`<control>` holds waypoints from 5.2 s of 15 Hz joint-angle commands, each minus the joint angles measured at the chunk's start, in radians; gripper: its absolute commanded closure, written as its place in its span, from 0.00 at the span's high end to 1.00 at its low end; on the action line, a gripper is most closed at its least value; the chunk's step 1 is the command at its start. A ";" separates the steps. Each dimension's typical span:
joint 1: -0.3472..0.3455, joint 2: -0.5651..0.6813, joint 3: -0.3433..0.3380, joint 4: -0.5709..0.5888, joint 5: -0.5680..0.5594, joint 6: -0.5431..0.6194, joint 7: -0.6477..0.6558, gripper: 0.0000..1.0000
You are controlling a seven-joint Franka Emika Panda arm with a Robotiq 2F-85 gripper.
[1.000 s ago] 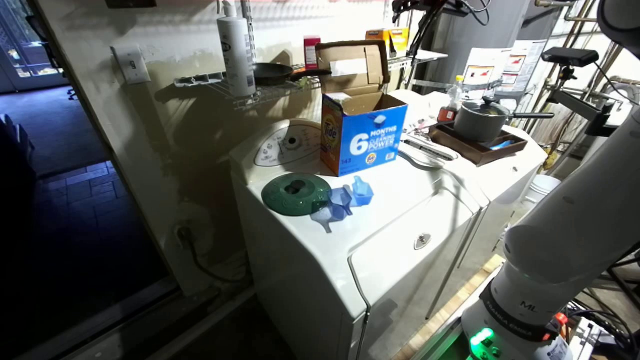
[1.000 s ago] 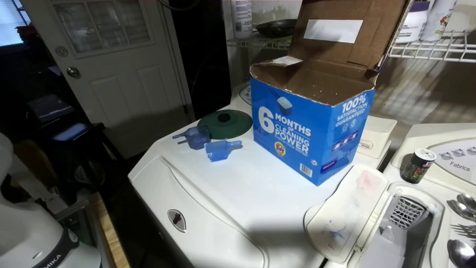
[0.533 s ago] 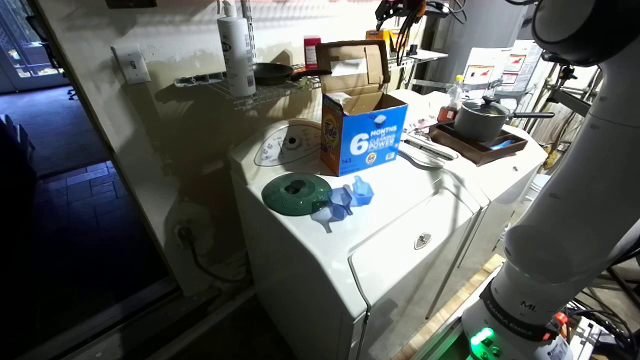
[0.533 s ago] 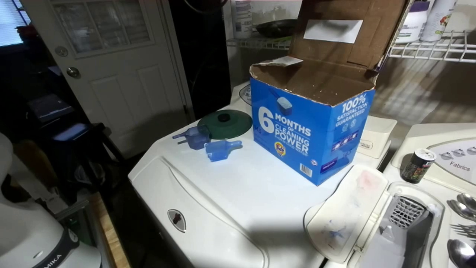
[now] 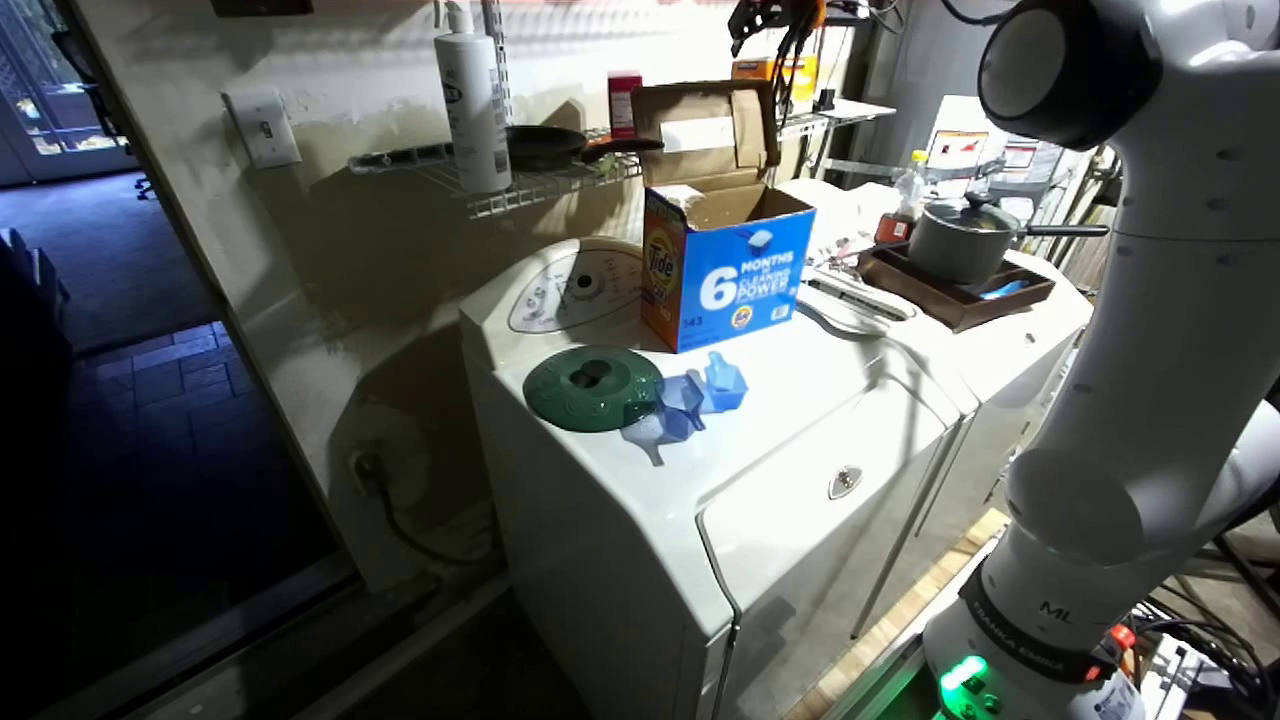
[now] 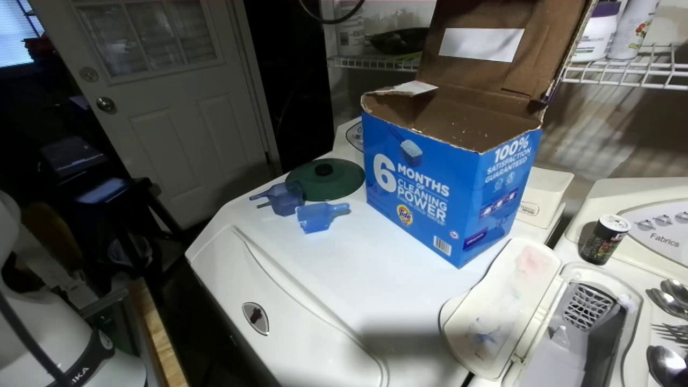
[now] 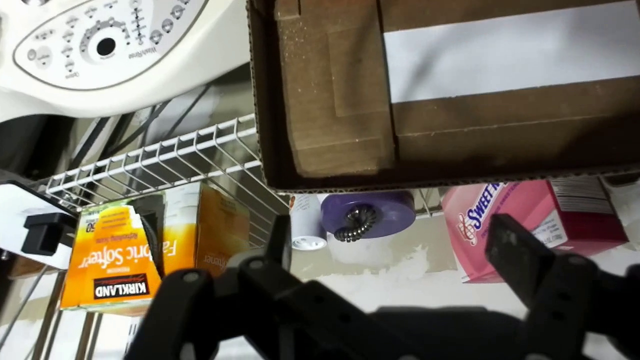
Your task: Close the lid of the blue cleaning powder box, pick up the blue measuring cup and put it on the blue cleaning powder box
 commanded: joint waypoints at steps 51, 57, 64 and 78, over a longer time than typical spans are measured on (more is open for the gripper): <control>-0.037 0.316 -0.036 0.486 0.075 -0.967 0.237 1.00; -0.038 0.340 -0.031 0.468 0.098 -0.970 0.258 0.73; -0.038 0.338 -0.031 0.422 0.098 -0.958 0.253 0.24; -0.019 0.259 -0.051 0.156 0.083 -0.760 0.250 0.00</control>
